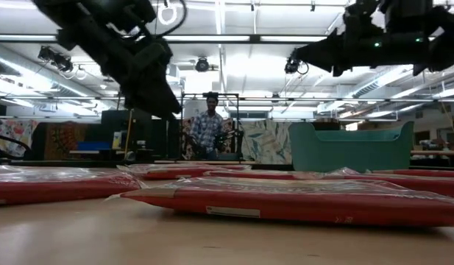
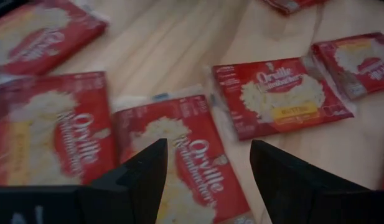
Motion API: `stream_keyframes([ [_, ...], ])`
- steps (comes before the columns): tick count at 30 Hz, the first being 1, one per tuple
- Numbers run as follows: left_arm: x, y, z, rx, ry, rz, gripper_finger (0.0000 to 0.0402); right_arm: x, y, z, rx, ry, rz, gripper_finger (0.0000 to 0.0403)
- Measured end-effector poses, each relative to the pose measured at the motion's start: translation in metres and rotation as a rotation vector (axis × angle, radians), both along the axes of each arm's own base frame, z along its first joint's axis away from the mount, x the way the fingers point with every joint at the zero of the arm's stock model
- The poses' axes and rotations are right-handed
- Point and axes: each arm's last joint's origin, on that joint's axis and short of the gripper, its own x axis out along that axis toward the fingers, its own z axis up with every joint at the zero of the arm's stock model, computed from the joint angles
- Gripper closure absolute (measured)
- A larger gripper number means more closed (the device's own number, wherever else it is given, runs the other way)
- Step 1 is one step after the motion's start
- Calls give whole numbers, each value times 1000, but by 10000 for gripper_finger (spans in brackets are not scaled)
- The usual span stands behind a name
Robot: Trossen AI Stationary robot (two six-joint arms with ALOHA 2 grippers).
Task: Sort popcorn bags into baskets
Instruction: Put the red popcorn bag into the blue bin
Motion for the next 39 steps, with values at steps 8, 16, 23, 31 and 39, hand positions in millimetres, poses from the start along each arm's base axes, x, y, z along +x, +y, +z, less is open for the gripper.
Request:
stream_keyframes([
  [8, 44, -2, -16, -15, 263, 3, 171, 10, -4, -11, 1, 107, -22, 263],
  [16, 76, -1, -33, -3, 442, 6, 171, 7, -6, -14, 12, 162, -93, 263],
  [23, 90, -10, -41, 65, 502, 15, 171, 6, -6, -13, -7, 160, -94, 263],
  [31, 92, -22, -39, 166, 516, 26, 171, 6, -6, -12, -9, 151, -92, 263],
  [39, 93, -30, -42, 127, 502, 7, 171, 7, -5, -11, -9, 138, -69, 263],
])
